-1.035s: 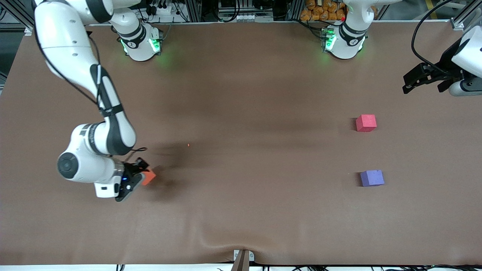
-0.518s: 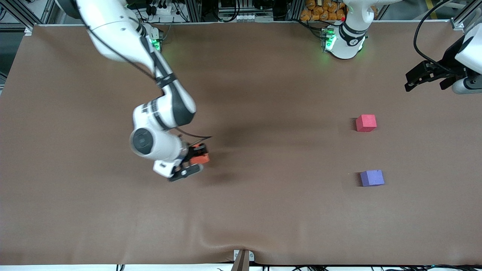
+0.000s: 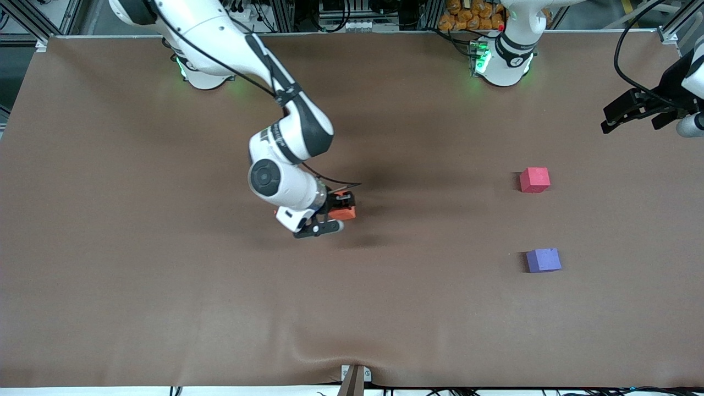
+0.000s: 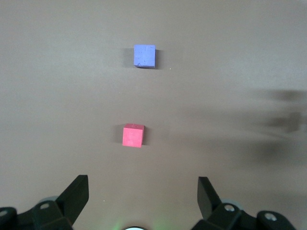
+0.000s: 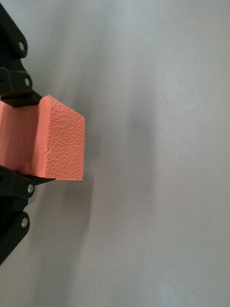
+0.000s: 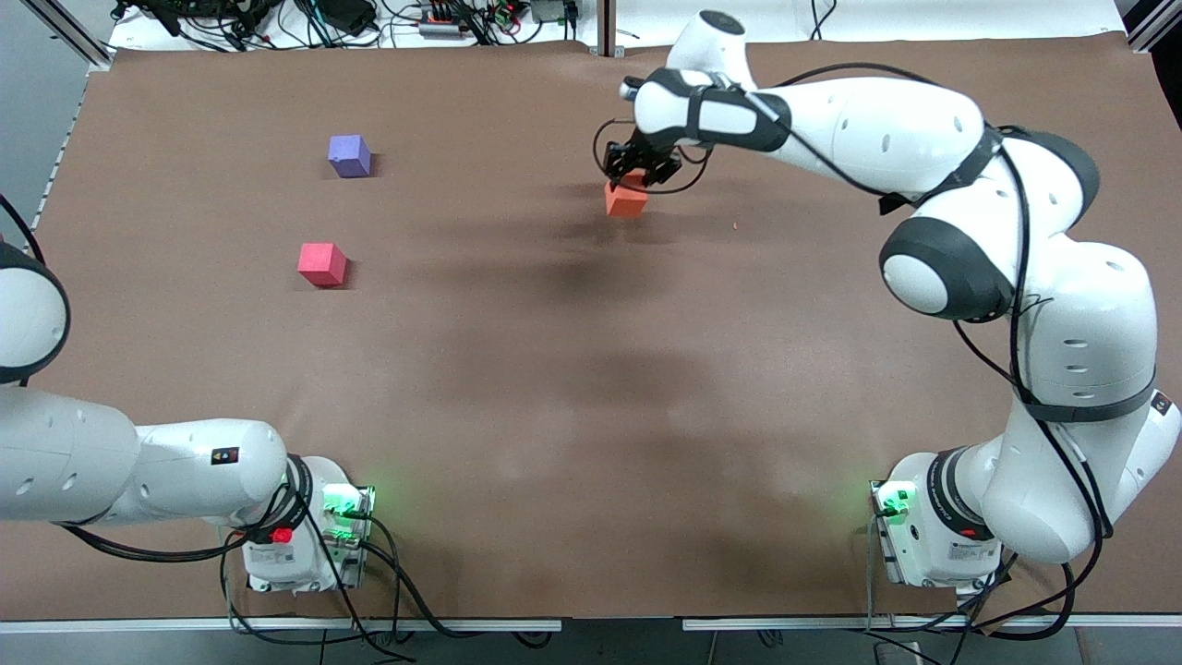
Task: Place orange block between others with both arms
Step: 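Carry the orange cube with the right gripper toward the table middle, then lower the orange cube and open the right gripper to release it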
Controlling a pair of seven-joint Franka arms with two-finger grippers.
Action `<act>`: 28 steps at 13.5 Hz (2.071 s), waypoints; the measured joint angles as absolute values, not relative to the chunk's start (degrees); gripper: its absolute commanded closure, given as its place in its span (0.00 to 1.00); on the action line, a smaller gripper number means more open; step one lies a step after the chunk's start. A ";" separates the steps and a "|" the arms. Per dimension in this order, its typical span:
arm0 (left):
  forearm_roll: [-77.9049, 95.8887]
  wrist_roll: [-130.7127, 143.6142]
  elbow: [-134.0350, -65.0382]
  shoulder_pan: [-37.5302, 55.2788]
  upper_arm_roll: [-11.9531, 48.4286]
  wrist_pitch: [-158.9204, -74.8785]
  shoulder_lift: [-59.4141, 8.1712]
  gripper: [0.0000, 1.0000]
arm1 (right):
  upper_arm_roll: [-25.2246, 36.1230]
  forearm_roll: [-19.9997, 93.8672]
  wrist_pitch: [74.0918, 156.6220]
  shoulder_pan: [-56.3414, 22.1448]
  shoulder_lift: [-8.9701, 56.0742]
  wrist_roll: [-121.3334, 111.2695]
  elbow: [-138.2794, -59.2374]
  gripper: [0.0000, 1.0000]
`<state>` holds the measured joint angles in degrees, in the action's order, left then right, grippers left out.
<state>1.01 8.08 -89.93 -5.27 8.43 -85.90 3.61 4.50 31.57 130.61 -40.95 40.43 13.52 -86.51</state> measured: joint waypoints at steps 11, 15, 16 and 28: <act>1.04 8.08 -89.92 -5.29 8.31 -85.43 3.62 0.00 | 4.53 32.45 137.43 -46.65 44.23 21.17 -86.58 0.42; 1.04 8.08 -89.92 -5.18 8.86 -85.38 3.62 0.00 | 4.64 32.46 137.88 -47.13 44.66 21.26 -86.54 0.00; 1.04 8.08 -89.92 -5.14 8.91 -85.38 3.62 0.00 | 4.91 32.47 138.03 -47.10 44.65 21.26 -86.47 0.00; 1.04 8.08 -89.93 -5.16 8.97 -85.24 3.62 0.00 | 6.39 25.42 117.51 -35.91 32.22 21.11 -84.21 0.00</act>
<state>1.04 8.08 -89.93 -5.16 8.97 -85.24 3.62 6.39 25.42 117.51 -35.91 32.22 21.11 -84.21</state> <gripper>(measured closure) 0.000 0.000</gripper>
